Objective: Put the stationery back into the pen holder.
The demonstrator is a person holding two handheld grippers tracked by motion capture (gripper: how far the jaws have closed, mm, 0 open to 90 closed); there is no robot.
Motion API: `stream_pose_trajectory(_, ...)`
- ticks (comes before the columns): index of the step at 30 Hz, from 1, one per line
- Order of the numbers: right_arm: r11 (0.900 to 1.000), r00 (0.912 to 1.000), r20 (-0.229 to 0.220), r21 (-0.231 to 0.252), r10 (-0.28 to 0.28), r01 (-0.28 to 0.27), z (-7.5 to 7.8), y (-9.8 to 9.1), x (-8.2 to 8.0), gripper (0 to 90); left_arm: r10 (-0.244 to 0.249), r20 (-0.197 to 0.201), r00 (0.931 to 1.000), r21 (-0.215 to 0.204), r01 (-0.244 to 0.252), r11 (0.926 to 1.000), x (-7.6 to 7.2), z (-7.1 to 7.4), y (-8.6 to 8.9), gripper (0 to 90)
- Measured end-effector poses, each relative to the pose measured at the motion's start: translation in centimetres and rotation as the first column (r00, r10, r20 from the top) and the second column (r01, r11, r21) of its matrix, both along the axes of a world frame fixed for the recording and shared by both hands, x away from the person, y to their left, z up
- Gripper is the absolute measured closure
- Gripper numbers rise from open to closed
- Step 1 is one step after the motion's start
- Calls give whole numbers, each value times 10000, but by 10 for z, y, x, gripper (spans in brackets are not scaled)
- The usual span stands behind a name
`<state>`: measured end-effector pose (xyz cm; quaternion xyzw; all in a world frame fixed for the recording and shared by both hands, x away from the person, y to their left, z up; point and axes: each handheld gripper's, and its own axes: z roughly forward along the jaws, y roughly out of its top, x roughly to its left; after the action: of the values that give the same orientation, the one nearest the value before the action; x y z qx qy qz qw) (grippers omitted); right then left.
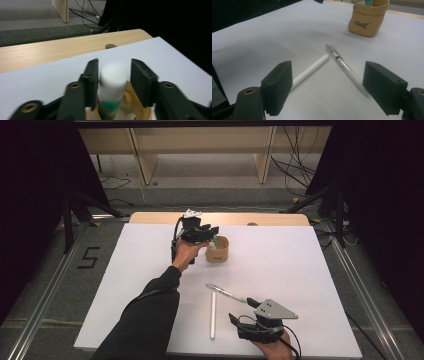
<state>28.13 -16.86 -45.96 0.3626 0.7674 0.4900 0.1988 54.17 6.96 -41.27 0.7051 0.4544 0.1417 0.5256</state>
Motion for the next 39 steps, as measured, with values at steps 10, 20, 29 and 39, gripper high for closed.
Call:
stream_pose_trajectory(10, 10000, 10000, 13, -17, 9, -9, 0, 0, 0, 247, -334, 109, 9994, -288, 337, 9990, -18, 23, 8, 384)
stream_pose_trajectory(20, 10000, 10000, -46, -61, -21, 21, 0, 0, 1, 247, -584, -131, 9982, -603, 575, 9965, -43, 26, 27, 287)
stream_pose_trajectory(29, 10000, 10000, -89, -81, -41, 40, 1, -1, 4, 246, -855, -178, 9962, -628, 843, 9945, -74, 21, 45, 201)
stream_pose_trajectory(39, 9999, 9987, -498, -122, 105, -111, 5, -3, 13, 248, -1172, -59, 9931, -705, 1165, 9907, -103, 12, 61, 185)
